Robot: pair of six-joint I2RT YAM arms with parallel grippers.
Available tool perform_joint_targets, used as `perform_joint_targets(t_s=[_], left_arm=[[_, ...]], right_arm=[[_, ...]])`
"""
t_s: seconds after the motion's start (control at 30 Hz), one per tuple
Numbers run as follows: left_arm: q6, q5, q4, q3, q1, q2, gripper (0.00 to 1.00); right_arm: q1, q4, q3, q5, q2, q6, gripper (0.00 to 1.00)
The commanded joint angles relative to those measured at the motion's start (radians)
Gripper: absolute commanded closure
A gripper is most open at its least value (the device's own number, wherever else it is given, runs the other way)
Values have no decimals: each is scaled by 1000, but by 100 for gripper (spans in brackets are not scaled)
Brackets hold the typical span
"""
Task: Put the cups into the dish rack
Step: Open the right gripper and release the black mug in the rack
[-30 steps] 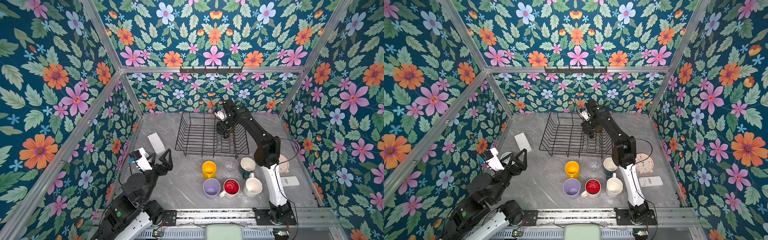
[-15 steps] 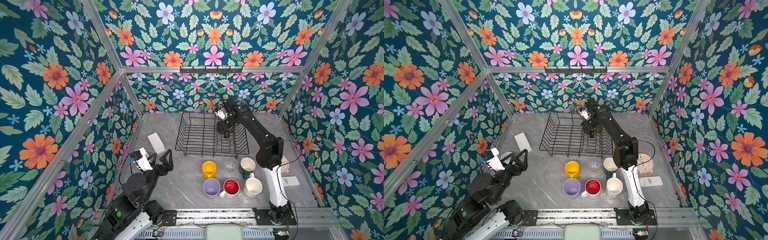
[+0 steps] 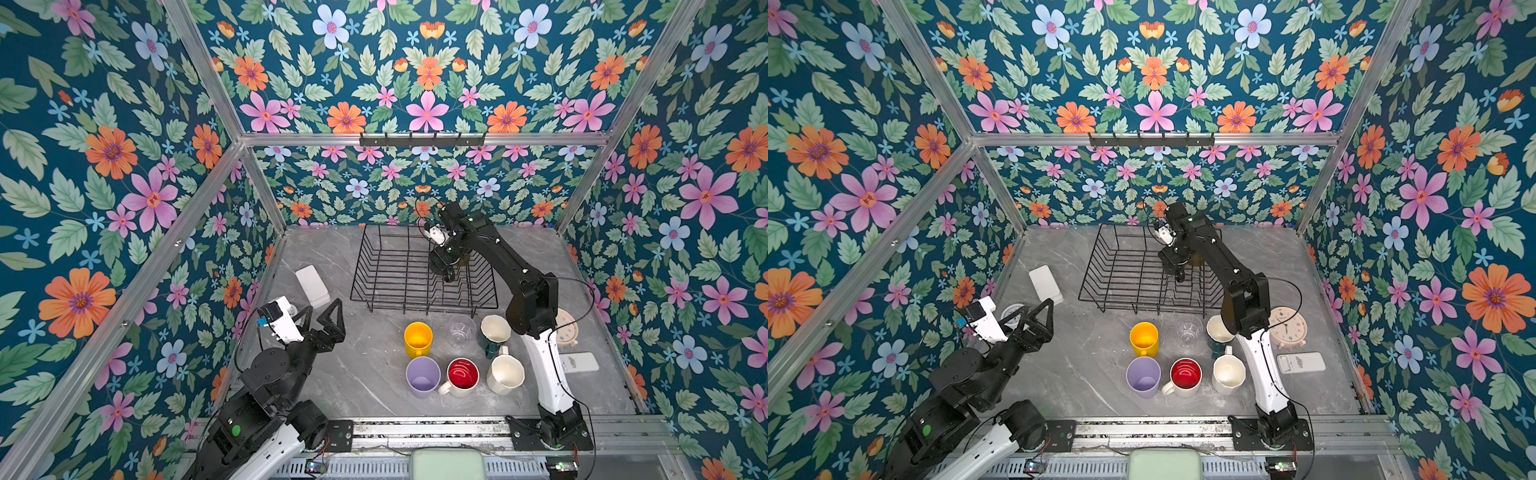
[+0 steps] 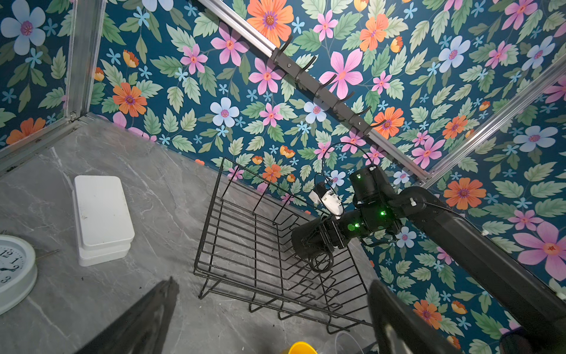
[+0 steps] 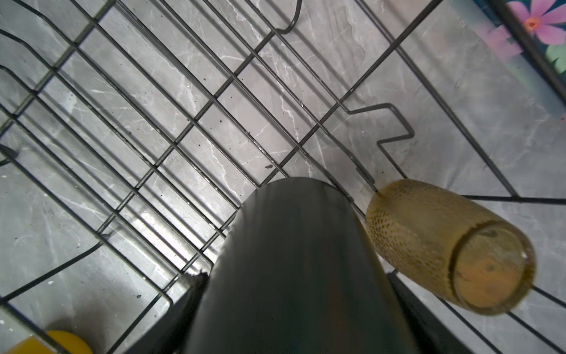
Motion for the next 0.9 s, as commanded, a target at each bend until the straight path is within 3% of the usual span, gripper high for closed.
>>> perform_joint_targets(t_s=[0.0,0.23,0.4,0.57,0.7,0.87], left_arm=[[-2,-4,9,-2,0,-4,0],[-2,-10,3,-2,1,-9,0],[-4,-12,2,-4,0,-9,0],[-5,-13,2,-7,0,-11,0],[-6,-13,2,-8,0,-11,0],[-9,-14,-3,-10,0,-18,0]], right_arm=[[-1,19,14,10,13,7,100],[0,15,30,14,47,17,100],[2,15,30,18,57,22,66],[8,11,15,7,56,15,52],[15,11,6,10,53,11,34],[20,10,-4,11,48,8,26]])
